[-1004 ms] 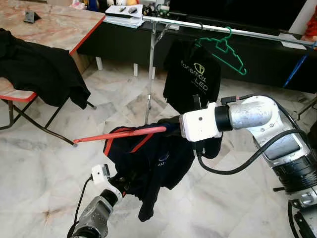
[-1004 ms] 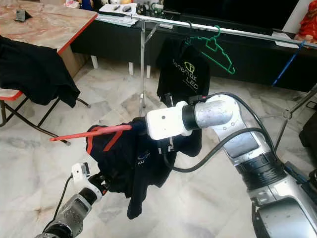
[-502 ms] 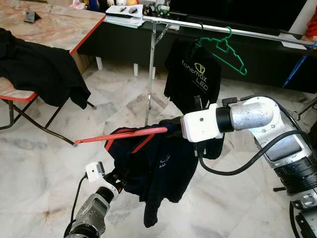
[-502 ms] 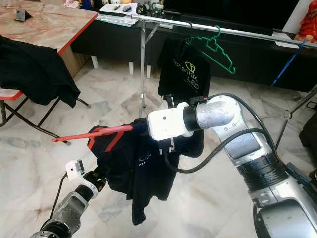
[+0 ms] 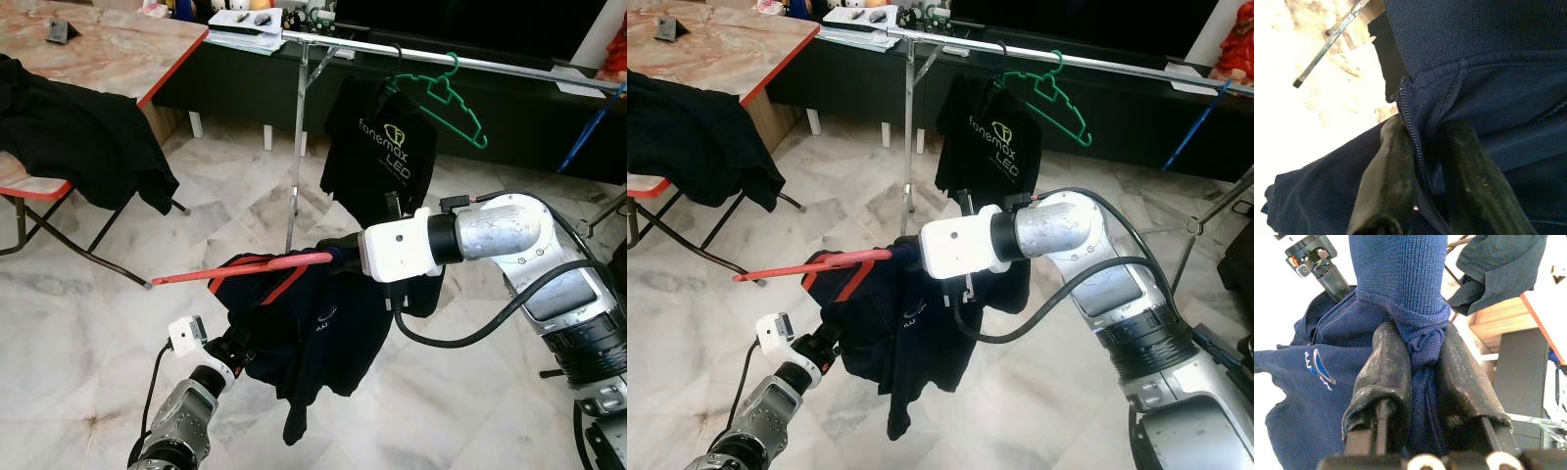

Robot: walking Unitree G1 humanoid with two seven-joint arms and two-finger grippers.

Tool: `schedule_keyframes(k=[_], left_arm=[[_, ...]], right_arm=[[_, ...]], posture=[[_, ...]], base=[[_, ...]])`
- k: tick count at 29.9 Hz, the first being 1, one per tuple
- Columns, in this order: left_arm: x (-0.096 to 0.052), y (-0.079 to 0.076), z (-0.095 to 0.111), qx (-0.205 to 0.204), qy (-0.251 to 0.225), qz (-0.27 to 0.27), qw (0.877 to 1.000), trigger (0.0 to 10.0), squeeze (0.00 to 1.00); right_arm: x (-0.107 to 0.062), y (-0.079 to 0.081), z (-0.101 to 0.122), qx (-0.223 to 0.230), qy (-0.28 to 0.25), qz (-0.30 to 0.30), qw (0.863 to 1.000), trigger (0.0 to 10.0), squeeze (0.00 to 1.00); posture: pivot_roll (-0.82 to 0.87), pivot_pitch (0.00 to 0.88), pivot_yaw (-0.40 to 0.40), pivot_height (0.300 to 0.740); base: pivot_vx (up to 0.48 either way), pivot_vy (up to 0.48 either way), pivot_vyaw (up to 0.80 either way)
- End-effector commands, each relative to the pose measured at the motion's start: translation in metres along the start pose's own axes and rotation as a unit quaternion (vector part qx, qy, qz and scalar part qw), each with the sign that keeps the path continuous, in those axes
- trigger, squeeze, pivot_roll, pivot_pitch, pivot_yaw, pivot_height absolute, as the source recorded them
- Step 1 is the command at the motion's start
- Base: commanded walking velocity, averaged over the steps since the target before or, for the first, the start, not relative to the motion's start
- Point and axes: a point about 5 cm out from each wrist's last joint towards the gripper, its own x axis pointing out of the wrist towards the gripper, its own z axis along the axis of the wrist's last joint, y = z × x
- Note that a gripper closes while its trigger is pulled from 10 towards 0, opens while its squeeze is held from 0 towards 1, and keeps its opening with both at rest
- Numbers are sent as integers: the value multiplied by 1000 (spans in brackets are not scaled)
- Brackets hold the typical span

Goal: Hang hanger

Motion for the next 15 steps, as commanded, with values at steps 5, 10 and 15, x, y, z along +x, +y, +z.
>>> schedule_keyframes(k=[5,10,15], left_arm=[[0,-1,-2,-6,-3,2,1000,0,0],[-1,1,-1,-4,-6,5,1000,0,0],[-3,3,-1,-2,-7,11,1000,0,0]], right_arm=[[-7,-1,1,-9,3,-14,1000,0,0],[-7,2,-5,-2,13,-12,1000,0,0],[-6,5,-11,5,26,-12,1000,0,0]], posture=[[-110,176,-105,740],[-107,177,-104,740],[-104,177,-100,740]], base=[[0,0,0],[0,0,0],[0,0,0]])
